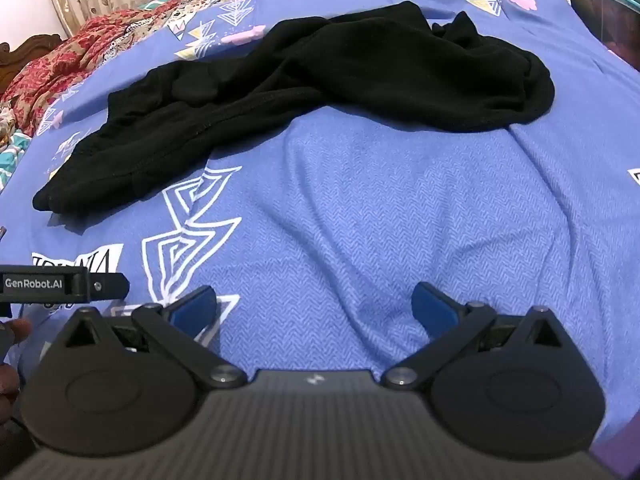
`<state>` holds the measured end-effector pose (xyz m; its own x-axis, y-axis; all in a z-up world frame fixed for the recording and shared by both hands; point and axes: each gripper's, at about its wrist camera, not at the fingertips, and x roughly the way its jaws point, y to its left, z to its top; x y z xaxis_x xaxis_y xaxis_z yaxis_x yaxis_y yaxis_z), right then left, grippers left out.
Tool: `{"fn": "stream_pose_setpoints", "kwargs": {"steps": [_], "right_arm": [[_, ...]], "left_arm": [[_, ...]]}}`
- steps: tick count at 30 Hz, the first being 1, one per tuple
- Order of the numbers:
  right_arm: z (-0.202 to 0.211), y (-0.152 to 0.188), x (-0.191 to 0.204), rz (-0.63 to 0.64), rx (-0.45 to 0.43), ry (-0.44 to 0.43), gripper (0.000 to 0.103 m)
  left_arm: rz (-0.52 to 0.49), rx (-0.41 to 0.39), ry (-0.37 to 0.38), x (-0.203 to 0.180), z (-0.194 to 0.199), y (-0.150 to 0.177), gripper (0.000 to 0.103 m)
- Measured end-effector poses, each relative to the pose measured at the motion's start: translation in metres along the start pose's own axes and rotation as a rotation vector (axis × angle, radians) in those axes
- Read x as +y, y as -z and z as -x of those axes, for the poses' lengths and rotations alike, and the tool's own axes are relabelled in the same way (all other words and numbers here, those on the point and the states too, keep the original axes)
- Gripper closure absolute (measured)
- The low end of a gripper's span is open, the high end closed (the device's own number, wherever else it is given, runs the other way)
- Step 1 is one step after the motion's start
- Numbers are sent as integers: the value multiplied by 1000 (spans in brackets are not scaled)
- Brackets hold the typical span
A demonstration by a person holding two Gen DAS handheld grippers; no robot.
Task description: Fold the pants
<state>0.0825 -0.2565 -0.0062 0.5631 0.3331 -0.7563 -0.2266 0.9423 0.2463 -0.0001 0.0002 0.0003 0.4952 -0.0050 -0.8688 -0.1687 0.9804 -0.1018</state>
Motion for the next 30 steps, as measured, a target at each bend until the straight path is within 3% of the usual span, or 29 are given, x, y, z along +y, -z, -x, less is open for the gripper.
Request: {"fn": "stream_pose_setpoints", "kwargs": {"steps": [30], "right_arm": [[-1, 1, -1, 3, -1, 3, 0]], "left_arm": [[-31, -14, -6, -8, 5, -1, 0]]}}
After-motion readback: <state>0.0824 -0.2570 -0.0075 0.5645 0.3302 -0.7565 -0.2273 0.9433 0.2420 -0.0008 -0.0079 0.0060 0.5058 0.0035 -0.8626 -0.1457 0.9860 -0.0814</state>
